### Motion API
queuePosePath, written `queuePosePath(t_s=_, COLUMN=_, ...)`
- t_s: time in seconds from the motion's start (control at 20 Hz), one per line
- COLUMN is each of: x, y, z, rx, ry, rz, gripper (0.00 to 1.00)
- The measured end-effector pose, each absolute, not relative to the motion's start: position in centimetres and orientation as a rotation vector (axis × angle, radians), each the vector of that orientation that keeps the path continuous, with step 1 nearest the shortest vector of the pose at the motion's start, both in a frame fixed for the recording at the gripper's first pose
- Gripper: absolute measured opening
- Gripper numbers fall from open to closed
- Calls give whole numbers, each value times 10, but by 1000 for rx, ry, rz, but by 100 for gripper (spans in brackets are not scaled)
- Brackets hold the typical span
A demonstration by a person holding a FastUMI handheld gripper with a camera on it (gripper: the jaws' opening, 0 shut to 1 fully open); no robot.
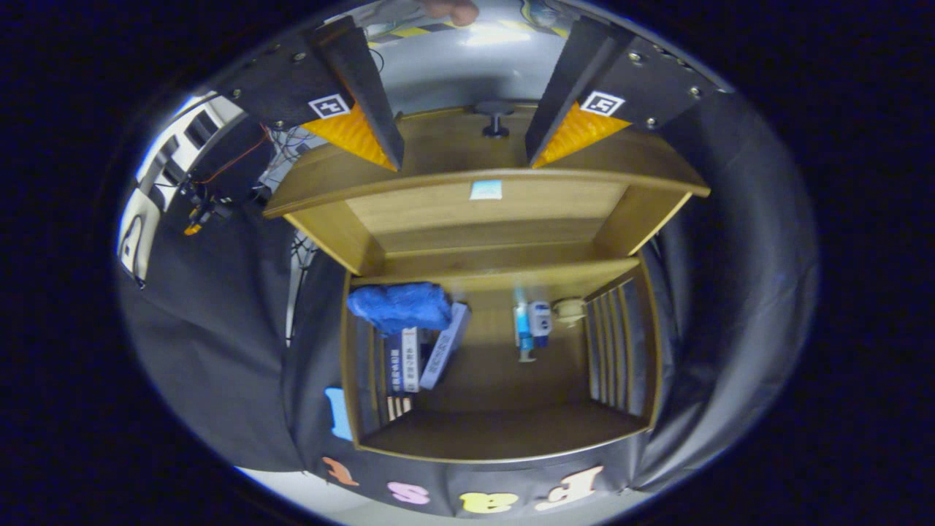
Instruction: Pull open the drawer, take out the items inside it, and place them on the countertop above the cabinet.
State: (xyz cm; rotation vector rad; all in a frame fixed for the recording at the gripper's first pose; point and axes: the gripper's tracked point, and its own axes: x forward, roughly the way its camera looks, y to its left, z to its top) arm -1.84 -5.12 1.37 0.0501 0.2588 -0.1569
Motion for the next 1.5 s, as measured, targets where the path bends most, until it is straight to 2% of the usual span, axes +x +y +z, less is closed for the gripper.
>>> queuePosePath(t_s=0.4, x=26, y=-47, z=86, rx=96, ry=204, rz=-165, gripper=99)
queuePosePath(t_s=0.6, x=62, y=-25, z=96, rx=72, ry=234, rz=-130, gripper=99)
queuePosePath(t_s=1.0, x=129, y=-8, z=40, rx=21, ry=494, rz=-118, gripper=100)
queuePosePath(t_s=1.5, x=146, y=-17, z=-77, rx=4, ry=864, rz=-167, gripper=100)
